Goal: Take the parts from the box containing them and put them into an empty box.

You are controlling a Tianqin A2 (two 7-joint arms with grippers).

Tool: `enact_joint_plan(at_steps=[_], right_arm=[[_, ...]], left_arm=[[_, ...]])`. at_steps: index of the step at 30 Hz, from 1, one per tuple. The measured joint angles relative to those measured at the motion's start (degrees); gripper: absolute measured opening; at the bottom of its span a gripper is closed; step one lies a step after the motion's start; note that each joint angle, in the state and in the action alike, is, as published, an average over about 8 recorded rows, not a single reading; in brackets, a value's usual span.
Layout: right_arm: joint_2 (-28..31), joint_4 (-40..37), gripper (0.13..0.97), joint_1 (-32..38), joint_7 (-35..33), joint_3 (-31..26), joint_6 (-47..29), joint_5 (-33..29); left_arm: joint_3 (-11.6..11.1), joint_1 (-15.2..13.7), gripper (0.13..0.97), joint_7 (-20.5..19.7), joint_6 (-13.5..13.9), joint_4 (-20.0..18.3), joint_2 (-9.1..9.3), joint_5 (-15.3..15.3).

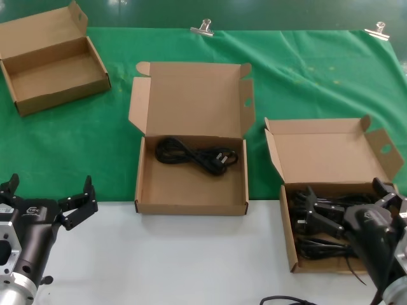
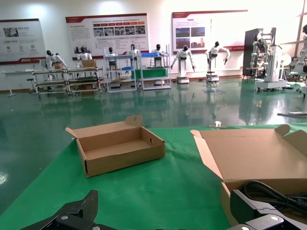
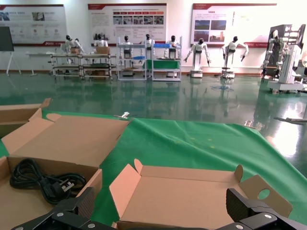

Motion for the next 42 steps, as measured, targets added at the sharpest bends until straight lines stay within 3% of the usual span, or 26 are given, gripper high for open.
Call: enact_joint_plan(at_steps=[42], right_arm=[[0.0, 0.0, 0.966, 0.0, 0.0, 0.0, 0.0, 0.0]], left_arm=[[0.0, 0.0, 0.966, -0.01, 0.0, 0.0, 0.0, 0.0]])
